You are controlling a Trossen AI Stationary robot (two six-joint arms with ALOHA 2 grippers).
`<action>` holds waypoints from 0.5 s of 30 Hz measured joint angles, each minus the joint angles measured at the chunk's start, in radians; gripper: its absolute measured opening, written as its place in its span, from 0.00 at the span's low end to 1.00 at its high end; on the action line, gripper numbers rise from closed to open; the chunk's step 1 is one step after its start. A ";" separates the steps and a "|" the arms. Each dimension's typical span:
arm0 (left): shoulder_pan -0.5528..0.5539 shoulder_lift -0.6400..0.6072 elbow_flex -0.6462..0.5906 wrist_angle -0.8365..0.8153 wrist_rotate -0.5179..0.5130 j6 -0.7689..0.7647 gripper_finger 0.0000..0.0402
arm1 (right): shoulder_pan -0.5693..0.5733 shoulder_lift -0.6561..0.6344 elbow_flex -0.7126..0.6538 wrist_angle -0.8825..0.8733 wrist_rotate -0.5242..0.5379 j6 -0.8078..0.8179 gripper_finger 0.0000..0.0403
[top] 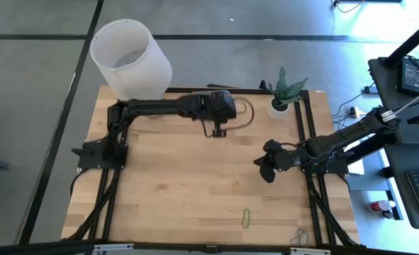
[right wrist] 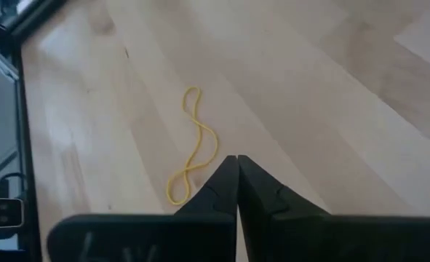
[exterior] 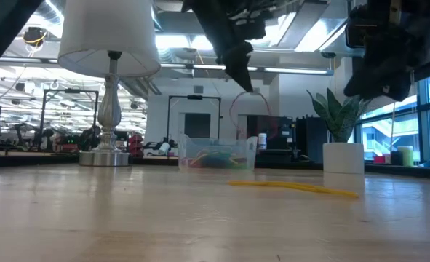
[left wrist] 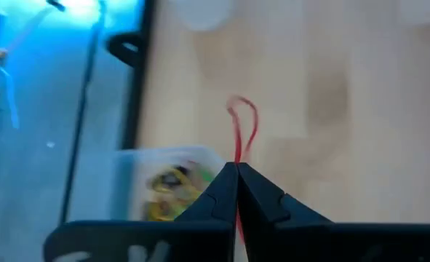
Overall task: Pick and place rubber bands into bin
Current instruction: Put the red rubber band into the transparent bin
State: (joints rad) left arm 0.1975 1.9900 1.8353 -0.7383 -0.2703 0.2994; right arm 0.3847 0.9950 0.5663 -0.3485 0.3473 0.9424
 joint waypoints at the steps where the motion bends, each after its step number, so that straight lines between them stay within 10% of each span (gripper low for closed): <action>1: 0.017 0.000 0.018 0.000 0.000 0.019 0.01 | 0.000 0.003 -0.001 0.003 0.000 0.000 0.01; 15: 0.257 0.027 0.077 -0.140 0.118 0.125 0.00 | -0.002 0.154 -0.001 0.131 0.066 0.115 0.01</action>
State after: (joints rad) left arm 0.4546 2.0173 1.9119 -0.8781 -0.1520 0.4248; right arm 0.3832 1.1486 0.5655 -0.2170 0.4135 1.0577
